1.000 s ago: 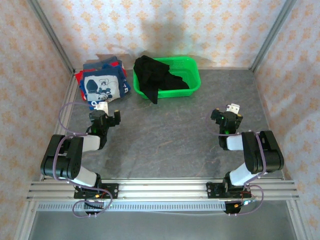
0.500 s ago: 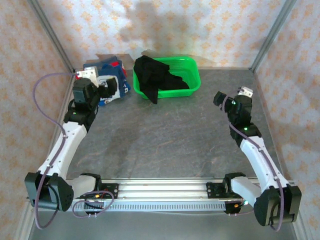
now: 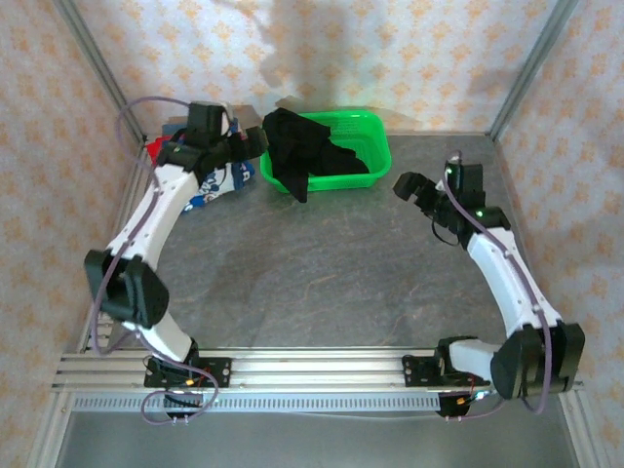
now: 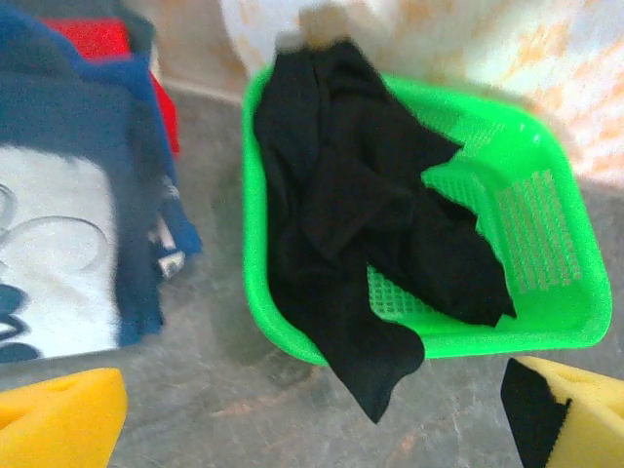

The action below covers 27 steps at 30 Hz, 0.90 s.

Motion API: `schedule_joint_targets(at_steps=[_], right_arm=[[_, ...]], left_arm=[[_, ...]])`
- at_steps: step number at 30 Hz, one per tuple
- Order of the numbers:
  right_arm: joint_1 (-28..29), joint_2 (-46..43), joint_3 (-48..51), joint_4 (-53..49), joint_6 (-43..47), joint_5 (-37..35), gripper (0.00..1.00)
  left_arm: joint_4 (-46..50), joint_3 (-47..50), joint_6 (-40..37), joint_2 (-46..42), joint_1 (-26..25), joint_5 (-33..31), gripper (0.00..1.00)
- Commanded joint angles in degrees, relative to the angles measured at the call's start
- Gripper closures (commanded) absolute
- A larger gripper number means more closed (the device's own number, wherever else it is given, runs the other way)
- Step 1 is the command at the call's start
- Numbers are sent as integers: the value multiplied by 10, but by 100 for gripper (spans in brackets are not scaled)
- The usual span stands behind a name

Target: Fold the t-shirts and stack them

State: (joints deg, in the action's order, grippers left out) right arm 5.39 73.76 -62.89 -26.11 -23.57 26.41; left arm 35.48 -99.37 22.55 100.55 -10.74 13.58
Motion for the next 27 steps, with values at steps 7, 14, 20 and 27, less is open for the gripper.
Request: schedule_joint_targets(at_steps=[7,14,20,27], right_arm=[[2,195,-97,45,-63,98,4],[3,312,-177,64,-88,113,7],[2,370,-216,78,-102,113,7],[3,428,-243,116,-144,117,10]], left_arm=[[149,-257,47,228,-30,5,0],[186,-424,86,381,-31,-15,1],[139,-440,121,425,-40,-29,4],[128,-467,136,480,-61,-59,10]])
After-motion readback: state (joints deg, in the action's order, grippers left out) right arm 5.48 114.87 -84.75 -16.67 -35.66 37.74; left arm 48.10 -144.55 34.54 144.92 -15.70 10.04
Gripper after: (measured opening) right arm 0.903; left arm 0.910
